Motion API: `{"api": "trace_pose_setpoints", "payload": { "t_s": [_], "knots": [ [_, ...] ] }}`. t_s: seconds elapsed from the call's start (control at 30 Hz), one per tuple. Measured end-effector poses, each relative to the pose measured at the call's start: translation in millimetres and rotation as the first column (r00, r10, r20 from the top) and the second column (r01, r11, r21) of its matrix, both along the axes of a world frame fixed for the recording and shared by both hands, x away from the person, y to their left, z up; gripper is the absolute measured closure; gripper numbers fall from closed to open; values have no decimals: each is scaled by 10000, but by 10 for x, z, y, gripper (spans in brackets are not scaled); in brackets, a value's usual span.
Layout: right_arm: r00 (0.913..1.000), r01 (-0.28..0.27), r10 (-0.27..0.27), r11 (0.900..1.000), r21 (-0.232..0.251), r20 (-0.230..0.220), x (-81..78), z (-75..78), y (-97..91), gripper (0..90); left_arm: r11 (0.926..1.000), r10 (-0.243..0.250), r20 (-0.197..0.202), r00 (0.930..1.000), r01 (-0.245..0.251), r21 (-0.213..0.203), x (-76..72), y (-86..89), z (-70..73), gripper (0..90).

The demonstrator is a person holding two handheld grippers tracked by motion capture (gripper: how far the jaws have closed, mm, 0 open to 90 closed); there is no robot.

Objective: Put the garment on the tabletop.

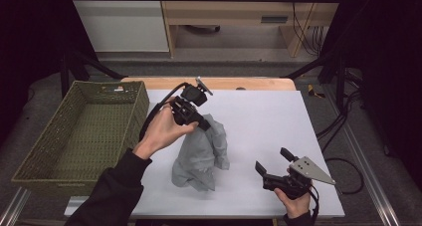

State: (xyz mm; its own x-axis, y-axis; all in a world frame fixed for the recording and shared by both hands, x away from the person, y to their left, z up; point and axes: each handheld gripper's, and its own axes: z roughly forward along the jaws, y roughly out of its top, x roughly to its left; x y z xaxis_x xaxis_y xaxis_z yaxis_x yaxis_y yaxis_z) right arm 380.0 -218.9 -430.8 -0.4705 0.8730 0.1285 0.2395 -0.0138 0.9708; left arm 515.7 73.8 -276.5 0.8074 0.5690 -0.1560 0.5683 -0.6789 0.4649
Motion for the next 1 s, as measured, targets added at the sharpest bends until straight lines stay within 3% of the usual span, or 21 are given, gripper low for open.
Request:
{"api": "trace_pose_setpoints", "payload": {
  "t_s": [0.47, 0.8, 0.87, 0.93, 1.0],
  "knots": [
    [10000, -43, 43, 10000, 46, -3, 2, -9, -2, 23, 9975, -87, -552, 9984, 48, -706, -33, -42, -634, 799],
    [10000, -32, 32, 10000, 14, -48, 7, -16, -15, 23, 9981, -199, -816, 9965, 151, -589, -42, -49, -945, 761],
    [10000, -7, 7, 10000, 12, -51, 16, -22, -9, 23, 9978, -310, -546, 9980, 277, -608, -61, -56, -927, 713],
    [9999, -12, 13, 10000, 74, -119, 11, -25, 3, 23, 9965, -424, -210, 9989, 408, -734, -90, -62, -878, 575],
    [10000, -29, 29, 10000, 22, -91, 11, -22, 8, 23, 9927, -417, 194, 9989, 436, -1122, -126, -65, -819, 423]
  ]
}}
